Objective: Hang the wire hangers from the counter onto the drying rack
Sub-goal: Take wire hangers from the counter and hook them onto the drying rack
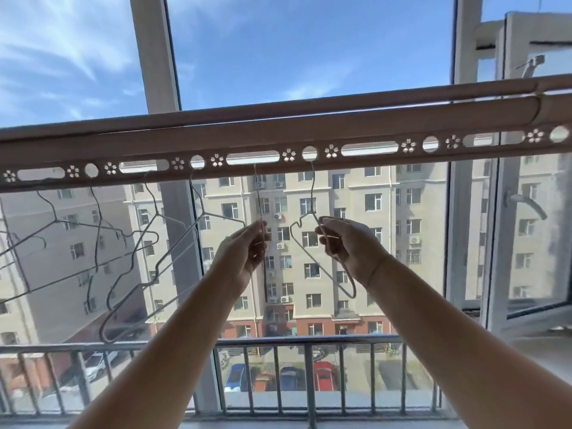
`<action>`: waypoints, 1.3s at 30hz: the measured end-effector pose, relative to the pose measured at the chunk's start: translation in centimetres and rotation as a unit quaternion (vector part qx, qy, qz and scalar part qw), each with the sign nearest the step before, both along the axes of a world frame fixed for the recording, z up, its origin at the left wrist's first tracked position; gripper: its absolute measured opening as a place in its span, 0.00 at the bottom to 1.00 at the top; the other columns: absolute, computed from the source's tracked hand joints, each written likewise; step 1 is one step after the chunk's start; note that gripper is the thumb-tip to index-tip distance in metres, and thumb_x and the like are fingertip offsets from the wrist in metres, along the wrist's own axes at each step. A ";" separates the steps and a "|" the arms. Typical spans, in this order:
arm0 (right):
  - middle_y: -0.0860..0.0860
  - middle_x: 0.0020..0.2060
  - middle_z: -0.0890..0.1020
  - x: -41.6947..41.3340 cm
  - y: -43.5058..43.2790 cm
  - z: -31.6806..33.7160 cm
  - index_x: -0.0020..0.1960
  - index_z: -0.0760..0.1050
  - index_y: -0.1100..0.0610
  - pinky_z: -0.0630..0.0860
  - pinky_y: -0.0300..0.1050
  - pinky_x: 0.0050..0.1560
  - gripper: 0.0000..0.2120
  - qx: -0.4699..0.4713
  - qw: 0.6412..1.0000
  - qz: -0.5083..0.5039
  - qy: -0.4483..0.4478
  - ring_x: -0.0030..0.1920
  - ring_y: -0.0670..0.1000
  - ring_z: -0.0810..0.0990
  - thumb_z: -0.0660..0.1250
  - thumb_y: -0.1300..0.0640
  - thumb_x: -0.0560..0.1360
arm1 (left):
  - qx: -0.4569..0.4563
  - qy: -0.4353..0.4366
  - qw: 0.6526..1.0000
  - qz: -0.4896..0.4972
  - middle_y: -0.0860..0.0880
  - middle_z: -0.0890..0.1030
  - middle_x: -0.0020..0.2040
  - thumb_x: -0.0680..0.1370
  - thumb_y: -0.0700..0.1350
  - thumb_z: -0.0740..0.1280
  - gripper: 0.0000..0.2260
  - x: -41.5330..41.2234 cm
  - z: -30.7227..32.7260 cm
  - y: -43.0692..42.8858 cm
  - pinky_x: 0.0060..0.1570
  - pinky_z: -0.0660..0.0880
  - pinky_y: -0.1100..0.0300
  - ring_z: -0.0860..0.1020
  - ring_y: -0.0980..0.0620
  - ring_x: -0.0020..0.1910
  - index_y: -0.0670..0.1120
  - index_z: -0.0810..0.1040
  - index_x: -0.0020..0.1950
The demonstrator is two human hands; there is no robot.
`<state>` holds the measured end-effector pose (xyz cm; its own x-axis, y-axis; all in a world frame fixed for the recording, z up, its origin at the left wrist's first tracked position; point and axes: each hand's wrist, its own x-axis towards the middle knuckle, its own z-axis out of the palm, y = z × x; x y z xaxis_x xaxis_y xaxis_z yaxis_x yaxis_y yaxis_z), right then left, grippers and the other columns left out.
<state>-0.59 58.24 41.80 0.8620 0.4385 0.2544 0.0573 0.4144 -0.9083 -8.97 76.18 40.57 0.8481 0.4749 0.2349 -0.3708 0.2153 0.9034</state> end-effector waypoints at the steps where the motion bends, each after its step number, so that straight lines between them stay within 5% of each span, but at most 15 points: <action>1: 0.54 0.37 0.80 0.1 -0.3 -0.5 0.48 0.77 0.60 0.72 0.38 0.32 0.04 0.000 1.000 -0.002 -0.003 0.36 0.49 0.76 0.63 0.62 0.76 | -0.004 0.003 1.000 0.005 0.48 0.79 0.37 0.76 0.45 0.66 0.07 -0.2 -0.5 0.3 0.30 0.73 0.66 0.75 0.56 0.34 0.43 0.81 0.49; 7: 0.52 0.39 0.79 1.4 -2.8 -7.1 0.52 0.76 0.60 0.71 0.36 0.35 0.06 -0.082 0.989 -0.110 -0.047 0.39 0.49 0.77 0.65 0.63 0.74 | -0.012 0.058 0.998 0.038 0.47 0.78 0.40 0.77 0.43 0.64 0.06 -2.3 -6.7 1.5 0.38 0.70 0.62 0.73 0.54 0.37 0.44 0.80 0.49; 10: 0.52 0.41 0.79 1.7 -4.6 -11.8 0.54 0.75 0.61 0.73 0.30 0.38 0.11 -0.143 0.974 -0.147 -0.092 0.41 0.48 0.76 0.69 0.62 0.72 | 0.075 0.135 0.988 0.017 0.48 0.80 0.45 0.77 0.44 0.65 0.07 -2.9 -11.1 -0.8 0.44 0.71 0.59 0.75 0.51 0.44 0.46 0.78 0.54; 17: 0.54 0.60 0.74 1.0 -11.5 -19.5 0.67 0.68 0.58 0.68 0.40 0.57 0.29 -0.287 0.924 -0.193 -0.164 0.60 0.50 0.72 0.74 0.56 0.69 | 0.273 0.176 0.937 -0.129 0.48 0.79 0.56 0.70 0.46 0.72 0.23 -1.1 -19.4 -9.0 0.48 0.76 0.65 0.77 0.53 0.55 0.50 0.72 0.64; 22: 0.54 0.63 0.71 -0.3 -18.9 -22.5 0.69 0.65 0.55 0.67 0.43 0.62 0.36 -0.332 0.898 -0.260 -0.130 0.63 0.51 0.69 0.74 0.49 0.65 | 0.340 0.171 0.903 -0.198 0.48 0.78 0.57 0.69 0.45 0.75 0.28 1.2 -23.1 -15.8 0.58 0.75 0.56 0.76 0.51 0.58 0.51 0.70 0.67; 26: 0.56 0.62 0.70 -1.8 -25.9 -25.5 0.68 0.65 0.59 0.66 0.44 0.63 0.33 -0.356 0.866 -0.346 -0.066 0.64 0.53 0.69 0.74 0.55 0.68 | 0.365 0.155 0.880 -0.260 0.49 0.79 0.56 0.69 0.44 0.76 0.28 2.7 -25.7 -22.2 0.58 0.72 0.58 0.76 0.52 0.56 0.49 0.70 0.67; 32: 0.58 0.61 0.72 -6.2 -37.4 -31.6 0.65 0.68 0.60 0.67 0.46 0.63 0.29 -0.389 0.807 -0.442 0.049 0.63 0.55 0.70 0.73 0.58 0.68 | 0.379 0.146 0.836 -0.369 0.50 0.78 0.54 0.71 0.39 0.74 0.24 4.0 -29.1 -32.9 0.45 0.69 0.78 0.76 0.59 0.50 0.49 0.71 0.64; 39: 0.57 0.58 0.74 -12.0 -50.0 -37.0 0.63 0.70 0.61 0.69 0.44 0.57 0.24 -0.393 0.739 -0.518 0.175 0.59 0.54 0.73 0.72 0.59 0.69 | 0.384 0.161 0.796 -0.440 0.53 0.79 0.56 0.70 0.48 0.75 0.22 5.0 -32.0 -44.3 0.57 0.72 0.59 0.76 0.55 0.56 0.54 0.73 0.62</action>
